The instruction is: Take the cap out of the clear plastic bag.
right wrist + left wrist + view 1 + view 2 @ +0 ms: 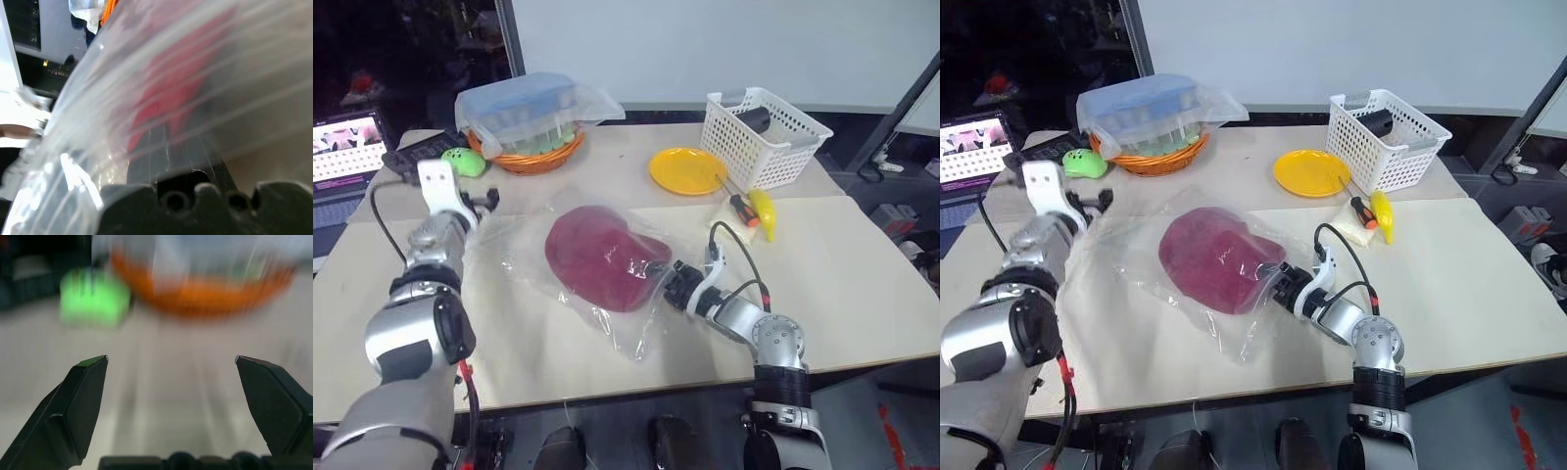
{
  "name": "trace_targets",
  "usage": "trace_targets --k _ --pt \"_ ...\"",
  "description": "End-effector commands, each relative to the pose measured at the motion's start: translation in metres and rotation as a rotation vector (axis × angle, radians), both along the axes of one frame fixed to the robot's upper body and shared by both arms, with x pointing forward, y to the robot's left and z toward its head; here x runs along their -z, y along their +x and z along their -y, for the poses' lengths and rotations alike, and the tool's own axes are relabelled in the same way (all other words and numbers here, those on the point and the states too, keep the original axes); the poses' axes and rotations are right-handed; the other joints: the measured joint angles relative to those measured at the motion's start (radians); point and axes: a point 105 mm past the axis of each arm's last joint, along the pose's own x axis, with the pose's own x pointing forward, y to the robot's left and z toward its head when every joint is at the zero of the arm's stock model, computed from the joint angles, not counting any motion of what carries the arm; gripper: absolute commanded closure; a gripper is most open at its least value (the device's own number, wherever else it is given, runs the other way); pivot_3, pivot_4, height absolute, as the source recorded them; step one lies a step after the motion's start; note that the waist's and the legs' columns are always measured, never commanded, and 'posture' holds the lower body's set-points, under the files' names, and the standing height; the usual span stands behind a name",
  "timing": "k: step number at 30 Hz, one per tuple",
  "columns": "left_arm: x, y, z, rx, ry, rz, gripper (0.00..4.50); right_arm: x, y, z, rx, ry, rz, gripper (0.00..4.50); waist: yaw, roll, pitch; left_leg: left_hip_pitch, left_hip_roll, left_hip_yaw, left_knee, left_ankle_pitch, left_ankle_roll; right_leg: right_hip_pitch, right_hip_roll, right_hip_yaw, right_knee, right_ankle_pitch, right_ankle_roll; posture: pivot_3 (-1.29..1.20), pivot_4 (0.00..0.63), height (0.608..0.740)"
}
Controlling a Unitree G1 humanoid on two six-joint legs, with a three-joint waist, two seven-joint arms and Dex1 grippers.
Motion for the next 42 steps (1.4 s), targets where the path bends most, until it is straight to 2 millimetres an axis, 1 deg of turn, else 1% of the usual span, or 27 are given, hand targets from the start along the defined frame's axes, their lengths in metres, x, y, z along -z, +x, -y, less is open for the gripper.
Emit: trace_targets --k 1,2,3,5,6,8,11,13,16,18,21,22,25,28,31,34,37,39,42 --pt "-0.033 -0.002 0.035 0.110 0.062 0.190 0.00 0.006 -0.003 0.002 0.007 -0.033 -0.014 4.46 0.000 0.000 0.000 0.000 0.000 0.000 -0.001 0.000 0.000 0.000 0.000 0.000 0.000 0.000 0.000 0.00 0.150 0.740" --pt "-0.035 -0.012 0.054 0.169 0.098 0.240 0.00 0.006 -0.004 0.003 0.010 -0.034 -0.016 4.46 0.002 0.000 0.000 0.000 0.000 0.000 -0.001 0.000 0.000 0.000 0.000 0.001 -0.001 0.000 0.000 0.00 0.150 0.740" --pt "-0.034 -0.023 0.067 0.208 0.129 0.269 0.00 0.007 -0.004 0.003 0.012 -0.034 -0.017 4.46 -0.001 0.001 -0.001 0.000 0.000 0.001 -0.002 0.000 0.000 0.000 0.000 0.001 0.000 0.001 -0.002 0.00 0.150 0.740" --pt "-0.026 -0.054 0.082 0.219 0.160 0.292 0.00 0.007 -0.003 0.002 0.013 -0.037 -0.017 4.46 -0.005 0.001 -0.001 0.000 0.000 0.004 -0.003 -0.001 -0.001 -0.001 -0.001 0.004 0.000 0.004 -0.007 0.00 0.150 0.740" --pt "-0.023 -0.066 0.085 0.213 0.174 0.293 0.00 0.007 -0.003 0.002 0.013 -0.038 -0.017 4.46 -0.010 0.001 -0.001 -0.001 0.001 0.004 -0.002 -0.001 -0.002 -0.002 0.000 0.005 0.000 0.004 -0.007 0.00 0.150 0.740" --pt "-0.014 -0.092 0.085 0.171 0.186 0.287 0.00 0.007 -0.003 0.001 0.012 -0.040 -0.018 4.46 -0.016 0.001 -0.001 -0.006 0.001 0.004 -0.002 -0.001 -0.002 -0.008 0.000 0.005 0.001 0.004 -0.007 0.00 0.150 0.740" --pt "-0.006 -0.113 0.080 0.124 0.201 0.268 0.00 0.008 -0.003 0.001 0.009 -0.042 -0.018 4.46 0.000 0.001 -0.001 -0.006 0.001 0.002 -0.002 -0.001 -0.001 -0.008 0.001 0.004 0.002 0.004 -0.007 0.00 0.150 0.740" --pt "0.001 -0.129 0.070 0.072 0.198 0.253 0.00 0.008 -0.003 0.001 0.005 -0.046 -0.019 4.46 0.001 0.001 -0.001 -0.005 0.001 0.002 0.000 -0.001 -0.001 -0.006 0.001 0.004 0.000 0.002 -0.003 0.00 0.150 0.740" --pt "0.007 -0.147 0.063 0.047 0.197 0.246 0.00 0.009 -0.004 0.002 0.001 -0.054 -0.019 4.46 0.002 0.001 -0.001 -0.002 0.000 0.003 0.001 -0.001 -0.001 -0.003 0.000 0.004 0.000 0.002 -0.002 0.00 0.150 0.740" --pt "0.014 -0.156 0.066 0.065 0.195 0.233 0.00 0.009 -0.005 0.003 0.000 -0.056 -0.018 4.46 0.001 0.002 -0.001 -0.002 0.000 0.003 0.002 0.000 0.000 -0.003 0.000 0.004 0.000 0.002 -0.006 0.00 0.150 0.740" --pt "0.032 -0.172 0.082 0.140 0.174 0.185 0.00 0.009 -0.006 0.006 0.005 -0.061 -0.017 4.46 0.002 0.001 -0.001 -0.002 0.000 0.003 0.002 0.000 0.000 -0.003 0.000 0.005 0.000 0.001 -0.008 0.00 0.150 0.740" --pt "0.037 -0.176 0.087 0.167 0.158 0.172 0.00 0.008 -0.007 0.007 0.008 -0.063 -0.016 4.46 0.002 0.001 -0.001 -0.002 0.000 0.003 0.002 0.000 0.000 -0.003 0.000 0.004 0.000 0.000 -0.008 0.00 0.150 0.740" --pt "0.042 -0.182 0.096 0.226 0.151 0.157 0.00 0.008 -0.008 0.009 0.009 -0.069 -0.012 4.46 0.005 0.001 -0.001 -0.003 0.000 0.003 0.002 0.000 0.000 -0.004 0.000 0.004 -0.001 0.000 -0.009 0.00 0.150 0.740" --pt "0.040 -0.184 0.103 0.270 0.173 0.159 0.00 0.007 -0.011 0.010 0.005 -0.074 -0.006 4.46 0.005 0.002 -0.001 -0.004 0.000 0.002 0.002 0.000 0.000 -0.004 0.000 0.004 -0.001 0.000 -0.009 0.00 0.150 0.740" --pt "0.035 -0.186 0.114 0.328 0.182 0.173 0.00 0.005 -0.015 0.017 0.004 -0.085 0.001 4.46 0.004 0.002 0.000 -0.004 0.000 0.002 0.002 0.000 0.000 -0.004 0.000 0.004 -0.001 -0.001 -0.009 0.00 0.150 0.740" --pt "0.031 -0.188 0.123 0.396 0.141 0.171 0.00 0.002 -0.022 0.025 -0.020 -0.122 0.025 4.46 0.006 0.002 0.000 -0.005 0.000 0.002 0.002 0.000 0.000 -0.004 0.000 0.004 -0.003 -0.001 -0.009 0.00 0.150 0.740" --pt "0.030 -0.189 0.132 0.469 0.100 0.157 0.00 -0.005 -0.031 0.029 -0.069 -0.167 0.073 4.46 0.007 0.002 0.000 -0.005 0.000 0.003 0.002 0.000 0.000 -0.004 0.000 0.004 -0.004 -0.001 -0.008 0.00 0.150 0.740" --pt "0.030 -0.188 0.134 0.505 0.051 0.138 0.00 -0.010 -0.039 0.031 -0.120 -0.213 0.113 4.46 0.007 0.003 0.000 -0.006 0.000 0.003 0.001 0.000 0.000 -0.005 0.000 0.004 -0.004 -0.002 -0.008 0.00 0.150 0.740" --pt "0.030 -0.189 0.142 0.607 0.006 0.098 0.00 -0.016 -0.049 0.036 -0.186 -0.305 0.177 4.46 0.007 0.003 0.001 -0.006 0.000 0.002 0.001 0.000 0.000 -0.005 0.000 0.004 -0.004 -0.002 -0.008 0.00 0.150 0.740"
